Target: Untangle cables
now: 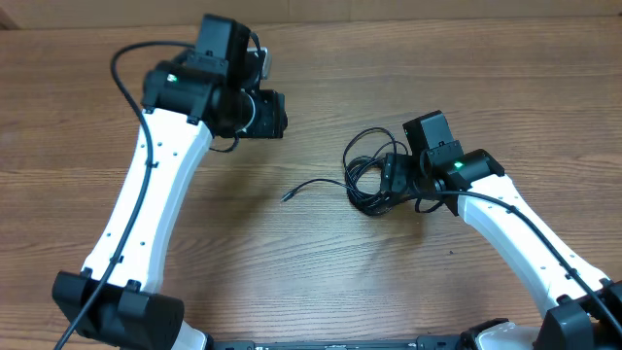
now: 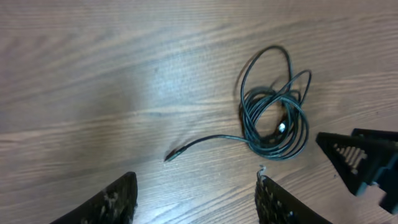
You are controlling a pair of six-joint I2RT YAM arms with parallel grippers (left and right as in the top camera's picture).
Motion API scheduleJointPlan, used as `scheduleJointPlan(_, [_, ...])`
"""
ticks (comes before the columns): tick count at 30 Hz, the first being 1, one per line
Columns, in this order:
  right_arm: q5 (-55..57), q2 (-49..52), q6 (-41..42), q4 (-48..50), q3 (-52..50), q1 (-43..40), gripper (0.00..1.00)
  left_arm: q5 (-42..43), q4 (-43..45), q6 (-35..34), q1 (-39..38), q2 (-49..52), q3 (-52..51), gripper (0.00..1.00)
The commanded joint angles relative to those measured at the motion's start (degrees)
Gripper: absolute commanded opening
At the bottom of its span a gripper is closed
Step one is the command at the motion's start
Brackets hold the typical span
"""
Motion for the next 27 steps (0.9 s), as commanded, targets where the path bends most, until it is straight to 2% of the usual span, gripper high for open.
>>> scheduleJointPlan(1, [0.1,-1.6,-0.5,-1.4,3.4,-1.0,0.81,3.7,3.8,-1.8,-1.8,-1.4,-5.9,0.59])
scheduleJointPlan(7, [0.0,-4.3,1.4,-7.8,8.8,-5.6,0.82,8.8,14.2,-1.7,-5.2,-1.4,-14.3,0.59])
scheduleJointPlan(13, [-5.4,-6.3,3.1,-12.2,10.3,-12.9,0.88,8.9,25.3,0.0,-12.4,-1.3,-20.1,0.59])
scheduleJointPlan(15, [-7.4,-6.5,3.1,-13.0,10.3,-15.1,0.90,8.5,29.2,0.9,-15.0,-1.2,-21.6,0.64])
scheduleJointPlan(16, [-7.9,-6.5,3.1,-13.9,10.3,-16.9,0.90,7.3,32.1,0.9,-16.9,-1.0,-22.6,0.71])
scheduleJointPlan(20, [-7.9,-6.5,3.1,-15.8,10.3,-21.4,0.91,2.4,37.3,0.8,-21.5,1.1,-23.1,0.80])
scheduleJointPlan(27, [-9.3,-6.5,2.9,-18.3,10.5,-30.1,0.94,-0.2,39.7,-1.4,-26.1,8.7,-20.8,0.82])
